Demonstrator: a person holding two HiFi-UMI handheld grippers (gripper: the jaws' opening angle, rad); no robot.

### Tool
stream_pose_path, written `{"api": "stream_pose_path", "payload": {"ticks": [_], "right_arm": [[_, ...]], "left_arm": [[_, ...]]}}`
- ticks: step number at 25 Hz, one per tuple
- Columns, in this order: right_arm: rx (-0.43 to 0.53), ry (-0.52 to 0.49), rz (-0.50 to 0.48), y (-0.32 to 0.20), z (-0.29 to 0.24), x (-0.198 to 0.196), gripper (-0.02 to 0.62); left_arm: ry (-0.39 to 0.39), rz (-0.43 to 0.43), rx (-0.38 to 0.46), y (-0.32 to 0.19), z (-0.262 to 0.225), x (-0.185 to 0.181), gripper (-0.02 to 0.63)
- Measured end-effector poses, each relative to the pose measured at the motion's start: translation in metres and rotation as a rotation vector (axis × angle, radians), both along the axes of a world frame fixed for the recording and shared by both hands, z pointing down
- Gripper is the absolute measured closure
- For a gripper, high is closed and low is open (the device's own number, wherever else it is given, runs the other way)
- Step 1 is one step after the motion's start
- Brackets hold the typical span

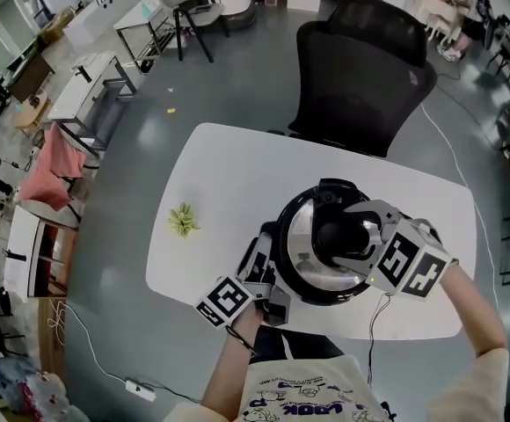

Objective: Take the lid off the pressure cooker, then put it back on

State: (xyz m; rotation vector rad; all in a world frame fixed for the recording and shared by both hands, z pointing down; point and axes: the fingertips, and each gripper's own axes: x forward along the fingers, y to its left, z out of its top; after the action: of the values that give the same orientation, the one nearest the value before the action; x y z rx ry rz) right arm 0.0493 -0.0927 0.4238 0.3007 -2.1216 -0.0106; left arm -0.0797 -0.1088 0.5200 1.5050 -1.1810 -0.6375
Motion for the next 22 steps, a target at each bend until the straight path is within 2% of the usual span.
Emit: {"api": "stream_pose_path", "payload": {"ticks": [5,8,15,22], "right_arm": [[-0.022,0.062,-0.035,-0.002,0.010,0.004,0.278],[-0.041,0.081,-0.046,-0.001,0.013,0.003,0.278],[-0.087,0.119,-0.079,0.001,0.027,0.002,0.278],[-0.132,0.150,-0.091,0.001,0.031,-0.001,0.279]], "left_arm": [[0.002,-0.004,0.003,-0.005,0.002,0.001,0.430],[-0.005,0.001,0.006,-0.006,0.003,0.001,0.484],[-0.009,0.035,0.023,-0.011,0.003,0.004,0.501],[0.026,0.042,0.043,-0.014,0.002,0.003,0.509]]}}
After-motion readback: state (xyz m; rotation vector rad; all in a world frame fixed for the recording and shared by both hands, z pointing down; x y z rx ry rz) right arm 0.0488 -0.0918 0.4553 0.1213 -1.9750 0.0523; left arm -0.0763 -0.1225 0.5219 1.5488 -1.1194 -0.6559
